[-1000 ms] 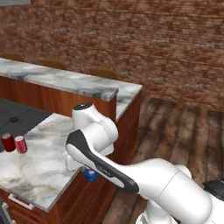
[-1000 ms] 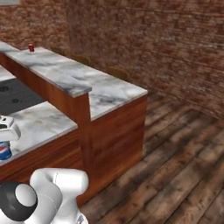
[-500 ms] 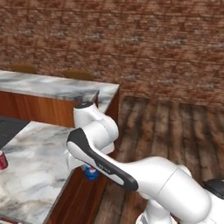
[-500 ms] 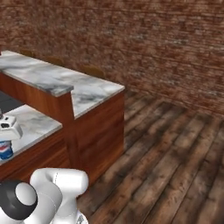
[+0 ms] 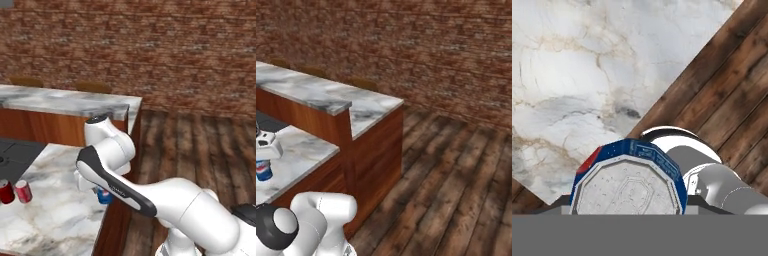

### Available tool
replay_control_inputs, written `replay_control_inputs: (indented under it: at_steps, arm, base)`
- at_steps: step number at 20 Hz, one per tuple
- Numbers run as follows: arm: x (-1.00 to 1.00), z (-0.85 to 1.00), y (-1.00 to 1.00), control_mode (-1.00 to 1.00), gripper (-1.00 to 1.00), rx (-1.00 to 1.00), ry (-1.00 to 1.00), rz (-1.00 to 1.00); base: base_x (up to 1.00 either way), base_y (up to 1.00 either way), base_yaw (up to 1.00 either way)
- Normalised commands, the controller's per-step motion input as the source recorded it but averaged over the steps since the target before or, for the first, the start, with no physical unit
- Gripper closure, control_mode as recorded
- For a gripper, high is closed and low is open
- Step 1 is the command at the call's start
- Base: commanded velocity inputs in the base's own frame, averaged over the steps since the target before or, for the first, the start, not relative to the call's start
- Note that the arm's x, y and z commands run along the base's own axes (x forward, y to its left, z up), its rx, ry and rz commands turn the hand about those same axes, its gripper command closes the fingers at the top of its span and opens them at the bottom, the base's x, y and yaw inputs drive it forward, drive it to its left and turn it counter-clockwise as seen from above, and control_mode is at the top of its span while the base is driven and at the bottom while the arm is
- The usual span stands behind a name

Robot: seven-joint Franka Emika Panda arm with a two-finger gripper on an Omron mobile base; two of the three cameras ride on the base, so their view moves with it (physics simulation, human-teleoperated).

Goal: Four empty soda cans are scattered around the kitchen. Gather all the cans and cluster them next to the stove for recycling.

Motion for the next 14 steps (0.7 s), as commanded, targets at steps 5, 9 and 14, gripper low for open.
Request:
replay_control_inputs:
  at_steps: [5, 9, 14]
  arm:
    - [0.0, 0.0, 0.0, 1.0, 1.0, 0.0, 0.0, 0.0]
    - [0.0, 0.0, 0.0, 1.0, 1.0, 0.0, 0.0, 0.0]
    - [0.0, 0.0, 0.0, 1.0, 1.0, 0.0, 0.0, 0.0]
  base:
    - [-0.51, 0.19, -0.22]
    - [-0.5, 0.3, -0.24]
    - [-0.26, 0.39, -0.3]
